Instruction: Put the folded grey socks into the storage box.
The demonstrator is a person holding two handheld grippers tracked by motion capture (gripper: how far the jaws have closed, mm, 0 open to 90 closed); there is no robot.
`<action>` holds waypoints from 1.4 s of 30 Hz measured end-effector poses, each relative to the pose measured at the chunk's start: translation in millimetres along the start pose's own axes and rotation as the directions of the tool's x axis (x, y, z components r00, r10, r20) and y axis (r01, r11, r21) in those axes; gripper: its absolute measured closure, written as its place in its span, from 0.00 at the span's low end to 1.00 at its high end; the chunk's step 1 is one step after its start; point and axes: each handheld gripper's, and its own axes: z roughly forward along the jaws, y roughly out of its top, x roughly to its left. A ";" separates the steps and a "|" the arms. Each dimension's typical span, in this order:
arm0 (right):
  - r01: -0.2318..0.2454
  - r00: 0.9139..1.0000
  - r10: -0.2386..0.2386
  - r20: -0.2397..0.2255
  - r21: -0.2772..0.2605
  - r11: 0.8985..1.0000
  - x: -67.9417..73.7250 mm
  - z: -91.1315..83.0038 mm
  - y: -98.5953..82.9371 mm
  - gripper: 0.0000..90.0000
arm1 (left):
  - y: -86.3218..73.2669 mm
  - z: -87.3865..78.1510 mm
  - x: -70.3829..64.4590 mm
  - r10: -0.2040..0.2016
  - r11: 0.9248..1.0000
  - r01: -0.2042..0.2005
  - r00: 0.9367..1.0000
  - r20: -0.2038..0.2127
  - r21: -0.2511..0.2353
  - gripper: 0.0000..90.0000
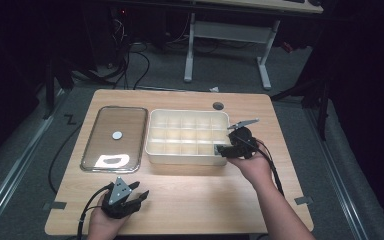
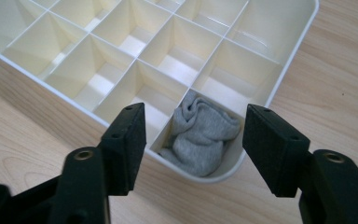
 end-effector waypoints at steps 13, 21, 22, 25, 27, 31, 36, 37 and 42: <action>-0.027 0.999 0.023 -0.031 -0.144 0.989 16.5 -2.9 -74.8 0.44 | -2.0 -1.9 -1.4 -0.011 1.000 0.011 1.000 -0.013 0.003 0.55; -0.005 1.000 0.002 -0.018 -0.177 0.984 33.3 10.2 -117.4 0.37 | -1.3 -0.5 -6.1 -0.008 1.000 0.009 1.000 -0.023 0.005 0.55; -0.011 1.000 0.009 -0.015 -0.183 0.983 36.4 11.6 -123.3 0.36 | -1.5 -0.6 -6.8 -0.010 1.000 0.010 1.000 -0.021 0.009 0.55; -0.040 0.998 0.050 0.028 -0.287 0.957 48.6 10.7 -153.6 0.39 | -1.6 -1.6 -9.8 -0.014 1.000 0.014 1.000 -0.025 0.007 0.54; -0.074 0.997 0.070 -0.023 -0.283 0.956 54.2 9.3 -167.0 0.37 | -1.2 -3.6 -11.7 -0.014 1.000 0.014 1.000 -0.025 -0.004 0.54; -0.035 0.999 0.034 -0.008 -0.294 0.955 59.6 5.3 -169.5 0.38 | -2.2 -3.9 -12.5 -0.006 1.000 0.006 1.000 -0.023 0.001 0.54; -0.014 1.000 0.017 0.009 -0.280 0.960 61.2 10.3 -165.9 0.38 | -3.0 -4.3 -9.9 -0.005 1.000 0.005 1.000 -0.015 0.004 0.54; -0.020 1.000 0.024 0.010 -0.279 0.960 61.1 10.7 -165.9 0.38 | -3.4 -4.5 -9.1 -0.008 1.000 0.008 1.000 -0.015 0.002 0.54; -0.025 0.999 0.032 0.020 -0.271 0.962 59.8 12.3 -165.6 0.39 | -3.8 -6.2 -5.4 -0.008 1.000 0.008 1.000 -0.014 0.003 0.54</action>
